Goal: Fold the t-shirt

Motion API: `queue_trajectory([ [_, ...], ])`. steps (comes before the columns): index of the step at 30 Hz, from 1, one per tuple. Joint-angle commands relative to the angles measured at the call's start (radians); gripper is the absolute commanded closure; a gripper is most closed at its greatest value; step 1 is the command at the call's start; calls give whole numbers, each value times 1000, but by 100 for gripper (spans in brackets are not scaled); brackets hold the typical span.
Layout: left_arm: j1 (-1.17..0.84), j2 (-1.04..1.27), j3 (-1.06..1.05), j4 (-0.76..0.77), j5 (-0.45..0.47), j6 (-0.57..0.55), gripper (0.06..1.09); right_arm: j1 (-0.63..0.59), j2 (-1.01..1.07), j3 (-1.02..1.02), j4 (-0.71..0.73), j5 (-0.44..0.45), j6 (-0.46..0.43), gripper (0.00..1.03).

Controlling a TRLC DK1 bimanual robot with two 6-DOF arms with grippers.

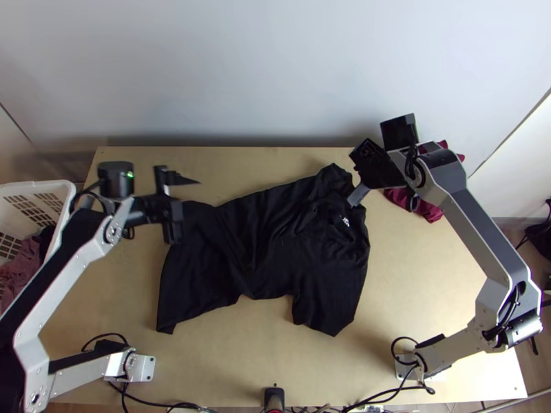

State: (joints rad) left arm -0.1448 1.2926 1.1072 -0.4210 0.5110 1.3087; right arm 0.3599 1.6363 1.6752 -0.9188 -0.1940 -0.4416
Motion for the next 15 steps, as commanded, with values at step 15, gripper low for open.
queue_trajectory([
  [15,249,427,125,-76,73,-221,11,122,48,24,66,133,49,5],
])
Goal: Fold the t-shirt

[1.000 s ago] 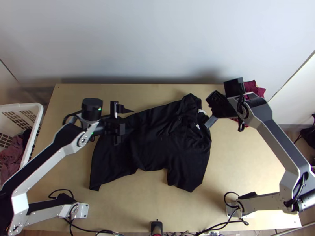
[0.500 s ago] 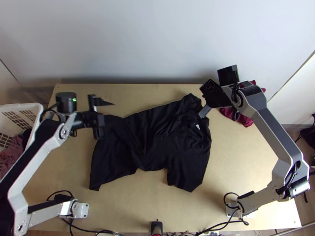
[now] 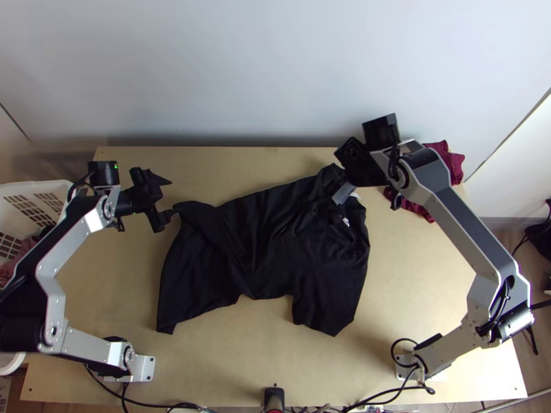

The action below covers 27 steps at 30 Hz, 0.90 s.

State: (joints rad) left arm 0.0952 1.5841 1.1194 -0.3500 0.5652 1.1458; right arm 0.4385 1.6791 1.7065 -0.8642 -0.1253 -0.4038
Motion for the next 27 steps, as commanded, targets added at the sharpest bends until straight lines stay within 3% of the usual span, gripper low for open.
queue_trajectory([
  [1,9,152,131,-159,38,-74,11,43,4,-8,11,70,11,5],
  [4,0,212,189,-208,50,-115,11,45,-1,-24,28,92,10,5],
  [11,-22,266,326,-492,111,-130,11,72,-10,-65,110,179,-1,5],
  [21,-6,395,411,-475,110,-156,11,141,-1,-65,194,233,-30,7],
  [27,-25,471,516,-484,113,-304,11,146,4,-47,229,233,-29,7],
])
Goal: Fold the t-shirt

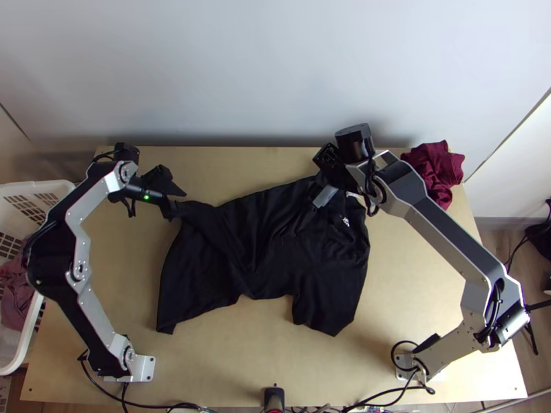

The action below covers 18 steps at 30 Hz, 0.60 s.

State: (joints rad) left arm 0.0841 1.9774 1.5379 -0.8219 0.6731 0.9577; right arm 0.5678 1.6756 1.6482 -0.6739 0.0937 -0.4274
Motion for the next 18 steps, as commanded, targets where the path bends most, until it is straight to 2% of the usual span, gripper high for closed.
queue_trajectory([
  [1,-21,81,105,-13,5,-140,11,17,7,13,43,14,-5,7],
  [6,-66,83,107,-22,8,-221,11,12,7,15,48,15,-19,7],
  [10,-113,61,79,-105,13,-208,11,-11,7,15,48,21,-27,7],
  [18,-84,49,19,-49,6,-166,11,-14,-10,7,48,21,-34,7],
])
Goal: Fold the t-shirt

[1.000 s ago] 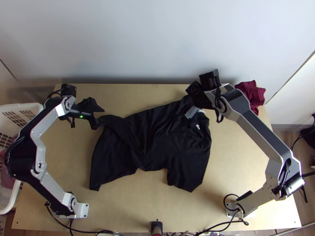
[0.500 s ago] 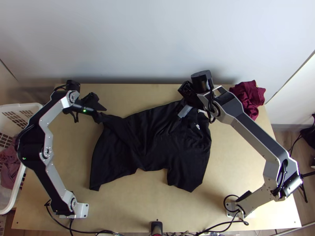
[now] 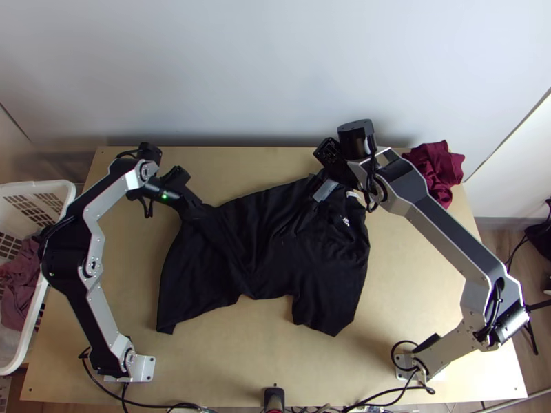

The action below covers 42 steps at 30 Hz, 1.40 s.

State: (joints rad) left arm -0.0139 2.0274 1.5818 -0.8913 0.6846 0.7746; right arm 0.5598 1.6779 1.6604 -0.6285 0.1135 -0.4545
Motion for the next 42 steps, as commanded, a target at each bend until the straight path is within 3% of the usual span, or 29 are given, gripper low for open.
queue_trajectory([
  [1,20,2,-25,22,-10,28,11,-6,-14,-7,3,2,-7,7],
  [8,51,27,-29,107,-16,32,11,15,-15,1,3,3,-10,7],
  [15,57,57,4,196,-25,-41,11,26,-15,-13,3,12,-6,7],
  [30,11,8,-45,-18,-13,14,14,12,-24,-22,4,54,-46,7],
  [35,-12,-13,-103,-8,-5,12,49,14,-21,-40,29,61,-55,7],
  [42,29,-93,-103,14,30,-58,48,15,-23,-62,33,69,-53,7],
])
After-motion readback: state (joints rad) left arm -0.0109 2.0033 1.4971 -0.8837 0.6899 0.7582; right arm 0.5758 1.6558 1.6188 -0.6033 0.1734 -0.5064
